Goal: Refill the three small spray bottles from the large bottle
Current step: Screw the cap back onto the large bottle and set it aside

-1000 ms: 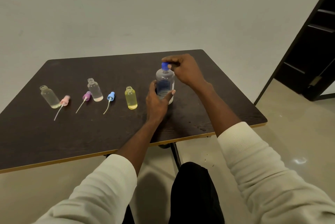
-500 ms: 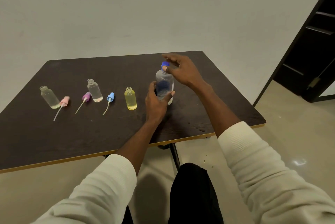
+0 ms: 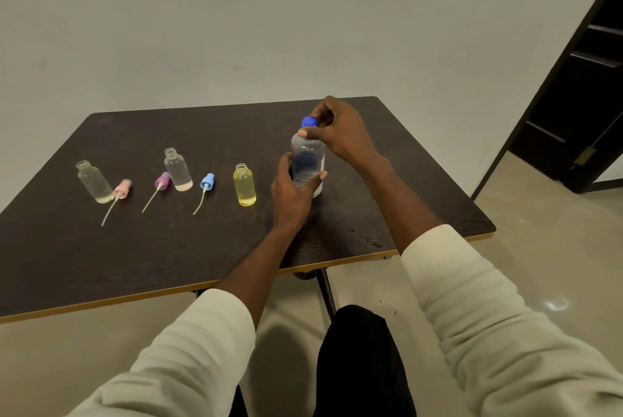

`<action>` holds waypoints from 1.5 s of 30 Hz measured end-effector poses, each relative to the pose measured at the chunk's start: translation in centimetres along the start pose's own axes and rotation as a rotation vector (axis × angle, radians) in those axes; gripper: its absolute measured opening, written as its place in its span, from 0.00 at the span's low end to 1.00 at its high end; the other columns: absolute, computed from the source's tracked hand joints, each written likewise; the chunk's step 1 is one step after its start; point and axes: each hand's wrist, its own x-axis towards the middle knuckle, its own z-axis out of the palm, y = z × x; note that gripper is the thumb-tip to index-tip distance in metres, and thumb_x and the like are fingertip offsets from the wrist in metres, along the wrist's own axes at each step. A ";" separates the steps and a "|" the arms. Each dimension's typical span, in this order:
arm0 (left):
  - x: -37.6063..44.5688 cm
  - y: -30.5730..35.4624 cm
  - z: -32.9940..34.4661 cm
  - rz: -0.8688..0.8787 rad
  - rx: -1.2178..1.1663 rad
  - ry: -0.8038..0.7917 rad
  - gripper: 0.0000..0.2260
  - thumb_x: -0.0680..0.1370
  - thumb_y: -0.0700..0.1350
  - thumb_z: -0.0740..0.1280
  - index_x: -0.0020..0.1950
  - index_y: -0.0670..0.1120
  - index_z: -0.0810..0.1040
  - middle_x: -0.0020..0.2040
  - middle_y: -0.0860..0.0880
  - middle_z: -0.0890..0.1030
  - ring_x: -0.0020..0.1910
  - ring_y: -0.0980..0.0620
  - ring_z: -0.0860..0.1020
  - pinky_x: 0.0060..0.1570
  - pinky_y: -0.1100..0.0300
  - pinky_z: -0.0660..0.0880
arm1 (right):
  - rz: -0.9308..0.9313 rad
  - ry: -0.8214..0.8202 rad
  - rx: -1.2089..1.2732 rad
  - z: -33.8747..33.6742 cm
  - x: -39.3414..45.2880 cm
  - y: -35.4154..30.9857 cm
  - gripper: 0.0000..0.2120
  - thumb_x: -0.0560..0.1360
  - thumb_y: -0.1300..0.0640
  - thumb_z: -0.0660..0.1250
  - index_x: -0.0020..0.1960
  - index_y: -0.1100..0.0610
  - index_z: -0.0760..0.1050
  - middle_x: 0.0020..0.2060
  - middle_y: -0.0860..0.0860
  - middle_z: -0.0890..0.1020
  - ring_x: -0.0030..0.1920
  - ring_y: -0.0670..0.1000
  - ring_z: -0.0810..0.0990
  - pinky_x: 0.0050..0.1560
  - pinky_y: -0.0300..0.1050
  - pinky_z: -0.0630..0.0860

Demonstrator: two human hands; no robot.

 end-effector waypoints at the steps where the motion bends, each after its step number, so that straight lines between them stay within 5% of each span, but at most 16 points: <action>1: 0.0 0.0 0.0 -0.002 0.000 -0.001 0.31 0.72 0.53 0.77 0.71 0.49 0.70 0.66 0.52 0.77 0.63 0.55 0.75 0.61 0.60 0.74 | -0.007 -0.011 -0.005 -0.1 -0.1 0.0 0.19 0.66 0.51 0.79 0.50 0.57 0.76 0.45 0.49 0.81 0.42 0.44 0.77 0.42 0.32 0.74; 4: 0.0 0.0 0.0 0.000 0.005 0.002 0.31 0.72 0.53 0.77 0.71 0.48 0.69 0.67 0.51 0.77 0.64 0.54 0.75 0.62 0.60 0.74 | -0.018 -0.091 0.046 -0.7 -0.3 -0.1 0.24 0.71 0.51 0.75 0.65 0.56 0.75 0.59 0.48 0.81 0.57 0.44 0.79 0.58 0.36 0.74; 6: 0.0 0.1 0.0 0.007 0.006 -0.001 0.31 0.72 0.52 0.77 0.71 0.47 0.70 0.66 0.50 0.77 0.63 0.54 0.76 0.60 0.63 0.75 | -0.007 -0.145 0.058 -0.9 -0.2 0.0 0.20 0.76 0.58 0.69 0.67 0.55 0.75 0.62 0.48 0.80 0.61 0.43 0.77 0.62 0.35 0.72; 10: 0.0 0.2 -0.1 -0.001 -0.005 -0.002 0.30 0.72 0.52 0.77 0.70 0.48 0.70 0.67 0.51 0.77 0.62 0.56 0.75 0.52 0.75 0.70 | 0.007 -0.092 0.049 -0.5 -0.2 0.2 0.14 0.75 0.64 0.69 0.60 0.56 0.81 0.56 0.50 0.84 0.56 0.42 0.80 0.56 0.29 0.73; 15: 0.0 0.0 -0.1 0.009 0.011 -0.002 0.30 0.72 0.53 0.77 0.70 0.49 0.70 0.66 0.51 0.77 0.62 0.55 0.76 0.58 0.64 0.75 | 0.006 0.011 0.127 -0.3 0.0 0.2 0.13 0.66 0.60 0.78 0.49 0.58 0.82 0.42 0.49 0.85 0.41 0.44 0.82 0.46 0.35 0.77; 18: 0.0 0.2 -0.1 0.002 0.011 -0.009 0.31 0.72 0.53 0.77 0.71 0.49 0.69 0.66 0.51 0.77 0.63 0.55 0.75 0.57 0.66 0.73 | 0.014 0.011 0.079 0.0 0.1 0.1 0.15 0.65 0.56 0.79 0.46 0.57 0.77 0.40 0.47 0.81 0.38 0.44 0.77 0.42 0.34 0.75; 21: -0.2 0.4 -0.1 -0.003 0.000 -0.015 0.30 0.72 0.52 0.77 0.70 0.49 0.69 0.66 0.52 0.76 0.62 0.57 0.74 0.53 0.73 0.70 | -0.002 -0.019 0.042 -0.1 -0.3 0.2 0.18 0.66 0.52 0.78 0.51 0.56 0.75 0.43 0.46 0.79 0.41 0.43 0.76 0.43 0.32 0.74; 25: -0.1 0.3 -0.2 -0.004 -0.002 -0.007 0.29 0.72 0.52 0.77 0.69 0.50 0.70 0.65 0.52 0.77 0.61 0.57 0.75 0.51 0.74 0.70 | -0.007 -0.087 0.137 -0.5 -0.8 0.5 0.20 0.74 0.59 0.71 0.66 0.54 0.76 0.59 0.49 0.82 0.58 0.43 0.79 0.61 0.36 0.74; 29: -0.1 0.2 -0.1 -0.007 -0.007 -0.011 0.30 0.72 0.52 0.77 0.70 0.48 0.70 0.65 0.50 0.78 0.61 0.55 0.77 0.52 0.73 0.72 | -0.011 -0.003 0.138 0.1 -1.2 1.0 0.15 0.75 0.65 0.68 0.61 0.56 0.80 0.56 0.51 0.83 0.55 0.43 0.80 0.56 0.31 0.74; 33: 0.0 0.1 -0.1 0.011 -0.002 -0.007 0.29 0.72 0.53 0.77 0.69 0.49 0.70 0.64 0.50 0.78 0.61 0.54 0.77 0.56 0.65 0.76 | 0.043 0.117 0.250 0.7 -1.3 0.8 0.13 0.68 0.65 0.75 0.53 0.58 0.83 0.48 0.51 0.86 0.48 0.46 0.84 0.53 0.40 0.79; 40: 0.0 -0.1 0.0 0.014 0.012 -0.006 0.30 0.72 0.53 0.77 0.70 0.48 0.70 0.65 0.50 0.78 0.63 0.54 0.76 0.60 0.58 0.76 | 0.004 0.136 0.106 0.8 -1.2 0.3 0.10 0.67 0.60 0.77 0.46 0.56 0.80 0.41 0.48 0.82 0.41 0.46 0.80 0.43 0.34 0.77; 45: -0.1 0.3 0.1 -0.007 0.015 -0.004 0.32 0.72 0.51 0.77 0.72 0.47 0.68 0.69 0.49 0.75 0.65 0.54 0.73 0.61 0.62 0.72 | -0.043 0.108 0.051 0.6 -1.3 0.1 0.09 0.72 0.56 0.73 0.50 0.56 0.79 0.45 0.47 0.82 0.46 0.45 0.80 0.49 0.36 0.77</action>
